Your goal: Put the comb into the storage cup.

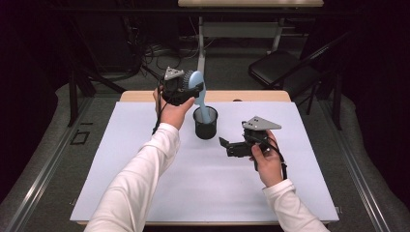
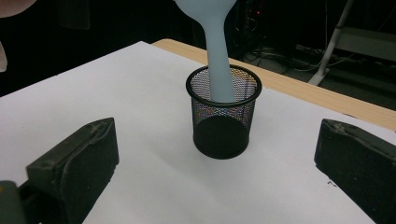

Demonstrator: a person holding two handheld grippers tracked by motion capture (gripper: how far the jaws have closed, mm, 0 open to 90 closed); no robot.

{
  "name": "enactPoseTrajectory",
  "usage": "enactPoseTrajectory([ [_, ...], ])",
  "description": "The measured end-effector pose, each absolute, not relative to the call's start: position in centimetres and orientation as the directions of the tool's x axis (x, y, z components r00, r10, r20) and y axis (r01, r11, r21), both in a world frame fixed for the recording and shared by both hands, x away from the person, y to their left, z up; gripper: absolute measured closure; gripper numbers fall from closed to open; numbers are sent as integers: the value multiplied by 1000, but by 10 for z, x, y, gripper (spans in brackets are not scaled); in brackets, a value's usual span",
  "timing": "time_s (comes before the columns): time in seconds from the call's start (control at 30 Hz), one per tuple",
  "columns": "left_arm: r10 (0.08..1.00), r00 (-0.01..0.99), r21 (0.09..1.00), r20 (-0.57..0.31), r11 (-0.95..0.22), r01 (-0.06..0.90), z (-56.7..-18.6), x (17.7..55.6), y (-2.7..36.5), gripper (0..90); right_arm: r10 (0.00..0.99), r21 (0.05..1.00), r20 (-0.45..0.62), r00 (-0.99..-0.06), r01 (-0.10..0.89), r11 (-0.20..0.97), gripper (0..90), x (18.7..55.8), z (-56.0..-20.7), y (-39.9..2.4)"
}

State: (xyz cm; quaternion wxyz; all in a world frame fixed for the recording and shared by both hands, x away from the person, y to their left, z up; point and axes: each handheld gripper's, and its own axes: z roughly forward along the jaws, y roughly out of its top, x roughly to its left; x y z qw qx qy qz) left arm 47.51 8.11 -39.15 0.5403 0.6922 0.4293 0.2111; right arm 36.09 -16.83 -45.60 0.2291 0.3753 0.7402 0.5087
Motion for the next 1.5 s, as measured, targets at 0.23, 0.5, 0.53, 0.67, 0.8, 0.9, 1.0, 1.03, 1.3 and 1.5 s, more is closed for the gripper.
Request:
enactPoseTrajectory([
  [0.23, 829, 536, 924, -161, -64, 376, -397, 477, 78, 485, 788, 925, 41, -615, 321, 202, 0, 361, -456, -168],
  [0.5, 834, 532, 924, -145, -77, 374, -404, 478, 73, 485, 787, 925, 38, -616, 320, 206, 0, 361, -456, -169],
  [0.53, 836, 531, 923, -141, -83, 376, -405, 478, 73, 485, 787, 924, 40, -615, 323, 205, 0, 361, -457, -169],
  [0.67, 842, 525, 923, -127, -94, 374, -408, 478, 72, 485, 787, 923, 40, -615, 324, 206, 0, 362, -457, -169],
  [0.8, 847, 517, 921, -122, -98, 377, -411, 479, 72, 485, 787, 923, 41, -616, 325, 206, 0, 362, -457, -169],
  [0.9, 850, 513, 920, -121, -98, 380, -413, 480, 72, 485, 787, 923, 41, -615, 326, 206, 0, 362, -457, -169],
  [1.0, 851, 511, 921, -122, -96, 379, -414, 480, 73, 484, 787, 922, 40, -616, 326, 208, 0, 362, -457, -169],
  [1.03, 851, 511, 920, -121, -97, 379, -415, 480, 73, 484, 787, 922, 40, -616, 326, 208, 0, 362, -457, -169],
  [1.3, 851, 512, 920, -116, -103, 379, -420, 481, 71, 484, 788, 922, 39, -615, 326, 209, 0, 362, -457, -169],
  [1.5, 852, 512, 918, -112, -108, 382, -423, 481, 69, 483, 789, 922, 41, -614, 327, 207, 0, 362, -457, -170],
])
